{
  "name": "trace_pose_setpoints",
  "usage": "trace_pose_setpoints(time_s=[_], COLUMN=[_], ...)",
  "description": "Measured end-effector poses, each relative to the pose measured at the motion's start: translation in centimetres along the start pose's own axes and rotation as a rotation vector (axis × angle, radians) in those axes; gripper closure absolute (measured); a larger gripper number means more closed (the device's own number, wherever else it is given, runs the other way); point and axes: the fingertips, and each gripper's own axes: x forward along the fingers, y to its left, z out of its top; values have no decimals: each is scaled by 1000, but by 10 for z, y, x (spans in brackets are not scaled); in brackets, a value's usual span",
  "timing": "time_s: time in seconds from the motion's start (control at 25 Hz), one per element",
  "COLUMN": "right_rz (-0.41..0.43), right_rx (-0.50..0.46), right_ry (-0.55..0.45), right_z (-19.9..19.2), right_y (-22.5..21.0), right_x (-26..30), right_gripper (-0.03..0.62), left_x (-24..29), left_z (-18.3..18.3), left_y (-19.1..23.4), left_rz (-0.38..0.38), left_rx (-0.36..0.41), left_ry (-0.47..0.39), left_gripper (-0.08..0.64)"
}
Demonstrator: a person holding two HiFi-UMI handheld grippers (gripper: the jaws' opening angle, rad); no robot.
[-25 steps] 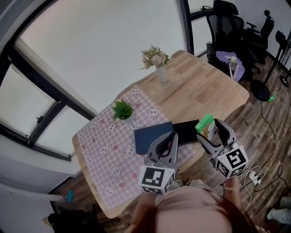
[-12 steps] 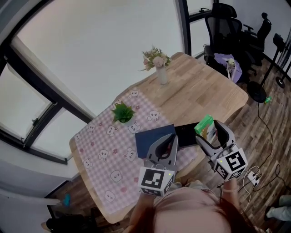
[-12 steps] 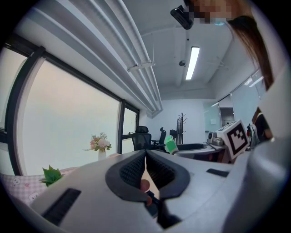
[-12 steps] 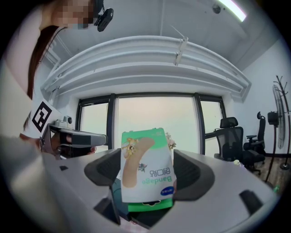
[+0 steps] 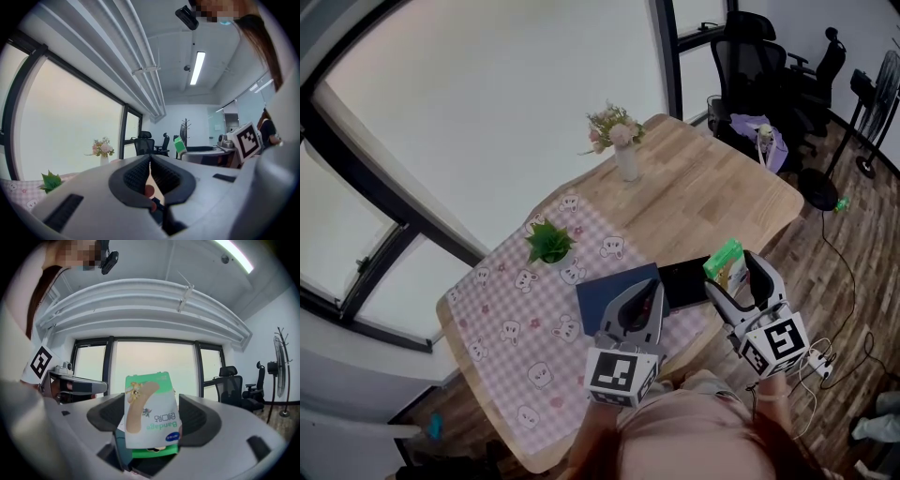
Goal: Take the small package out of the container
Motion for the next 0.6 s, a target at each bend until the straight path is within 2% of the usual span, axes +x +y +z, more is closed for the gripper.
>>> trace_pose_setpoints(time_s=[0.28, 0.6], right_rz=[-30, -17], right_rx=[38, 21], right_ry=[-21, -43], right_z=[1, 12], right_y=[5, 9], right_x=[-9, -17], right_gripper=[239, 239], left_x=[-10, -11], left_z=[-4, -4], left_y=[4, -2], left_rz=[3, 15], left_rx=[-3, -9], left_ry=[10, 7], left_gripper=[546, 546])
